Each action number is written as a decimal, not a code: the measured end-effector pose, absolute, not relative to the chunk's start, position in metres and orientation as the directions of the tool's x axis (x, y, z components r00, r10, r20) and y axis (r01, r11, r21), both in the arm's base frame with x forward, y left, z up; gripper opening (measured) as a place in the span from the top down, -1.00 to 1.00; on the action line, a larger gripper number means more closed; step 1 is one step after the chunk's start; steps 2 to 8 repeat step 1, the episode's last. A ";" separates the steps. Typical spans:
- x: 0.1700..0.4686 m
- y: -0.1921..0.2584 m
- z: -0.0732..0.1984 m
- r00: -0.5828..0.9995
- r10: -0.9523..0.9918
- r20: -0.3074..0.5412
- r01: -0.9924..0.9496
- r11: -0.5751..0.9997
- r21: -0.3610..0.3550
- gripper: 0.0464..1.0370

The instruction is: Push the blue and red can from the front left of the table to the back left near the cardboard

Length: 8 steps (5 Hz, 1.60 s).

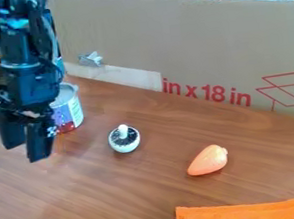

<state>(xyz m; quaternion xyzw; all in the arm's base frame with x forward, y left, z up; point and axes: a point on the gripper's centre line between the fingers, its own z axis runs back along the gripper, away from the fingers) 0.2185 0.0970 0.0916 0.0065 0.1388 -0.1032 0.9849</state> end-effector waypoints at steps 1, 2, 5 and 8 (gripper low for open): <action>0.200 0.083 0.099 0.920 -0.262 -0.291 0.270 0.963 -0.012 -0.93; 0.200 0.083 0.099 0.920 -0.262 -0.291 0.270 0.963 -0.012 -0.93; 0.200 0.083 0.099 0.920 -0.262 -0.291 0.270 0.963 -0.012 -0.93; 0.200 0.083 0.099 0.920 -0.262 -0.291 0.270 0.963 -0.012 -0.93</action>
